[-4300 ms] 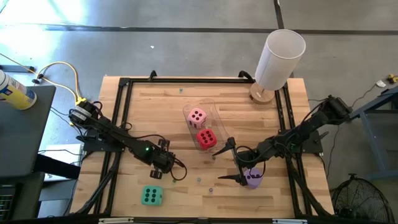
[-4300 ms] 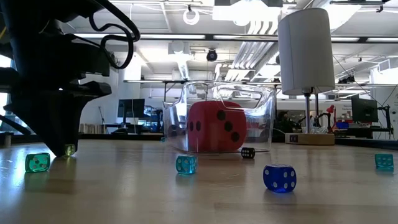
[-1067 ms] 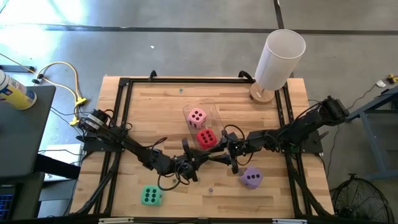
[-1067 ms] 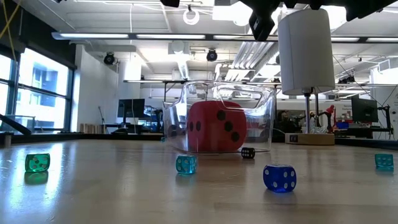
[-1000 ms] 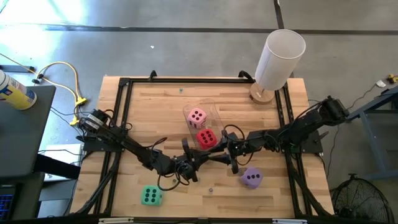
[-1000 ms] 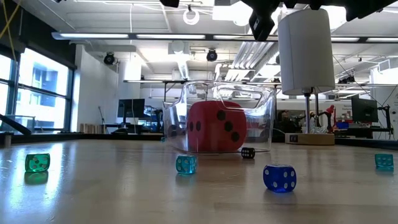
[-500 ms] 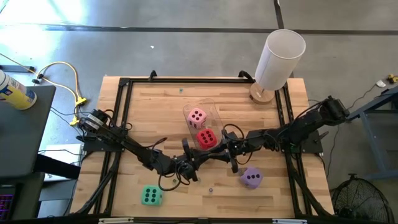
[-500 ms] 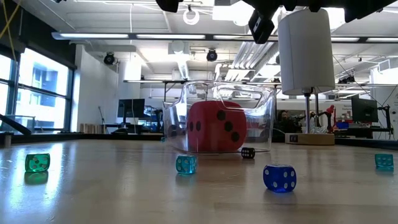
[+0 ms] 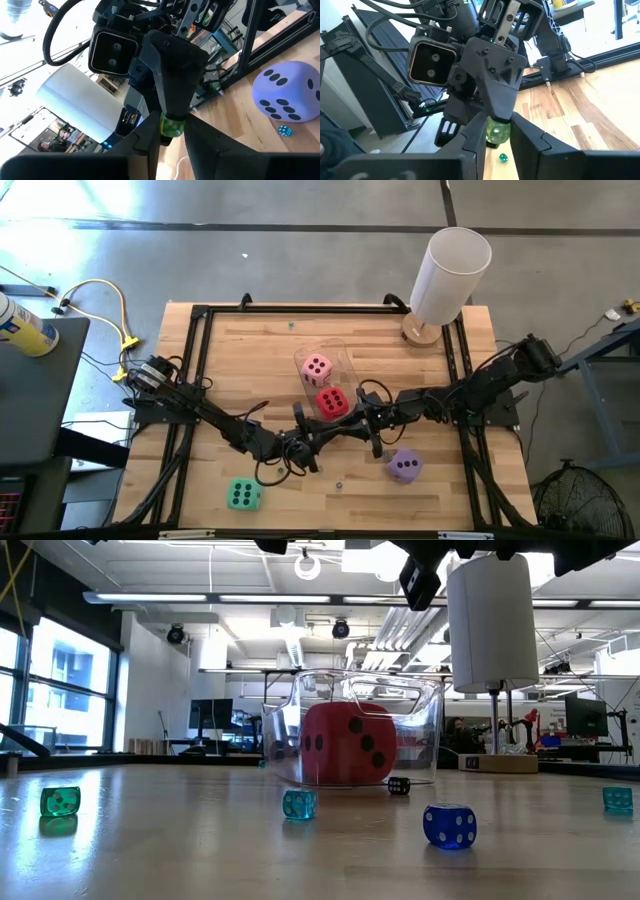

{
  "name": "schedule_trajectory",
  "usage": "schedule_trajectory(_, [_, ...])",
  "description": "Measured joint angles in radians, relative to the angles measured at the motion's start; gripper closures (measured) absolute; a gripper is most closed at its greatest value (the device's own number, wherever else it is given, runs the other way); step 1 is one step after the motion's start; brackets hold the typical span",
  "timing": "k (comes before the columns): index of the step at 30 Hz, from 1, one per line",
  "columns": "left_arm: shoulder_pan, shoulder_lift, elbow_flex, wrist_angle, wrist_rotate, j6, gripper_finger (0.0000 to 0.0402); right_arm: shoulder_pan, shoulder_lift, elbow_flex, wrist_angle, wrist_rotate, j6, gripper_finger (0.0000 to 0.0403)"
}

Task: Pick & Place Dice
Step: Put the small green dice into the transparent bin

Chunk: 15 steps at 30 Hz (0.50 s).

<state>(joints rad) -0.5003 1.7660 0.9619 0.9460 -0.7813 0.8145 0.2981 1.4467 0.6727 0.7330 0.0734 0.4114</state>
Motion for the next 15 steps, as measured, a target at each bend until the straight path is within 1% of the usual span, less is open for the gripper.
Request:
schedule_trajectory(3, [0.0, 0.0, 0.0, 0.004, 0.014, -0.033, 0.0293, -0.001, 0.001, 0.0, -0.002, 0.008, -0.018, 0.034])
schedule_trajectory(9, [0.0, 0.0, 0.0, 0.003, 0.011, -0.09, 0.0232, -0.001, 0.001, 0.0, -0.015, 0.022, -0.027, 0.034])
schedule_trajectory(12, [-0.007, 0.0, 0.0, 0.002, 0.008, -0.118, 0.0213, 0.0, 0.001, 0.0, -0.057, 0.093, -0.027, 0.034])
schedule_trajectory(15, [-0.021, 0.0, 0.0, 0.001, 0.007, -0.157, 0.0207, -0.001, 0.001, 0.0, -0.117, 0.217, -0.039, 0.034])
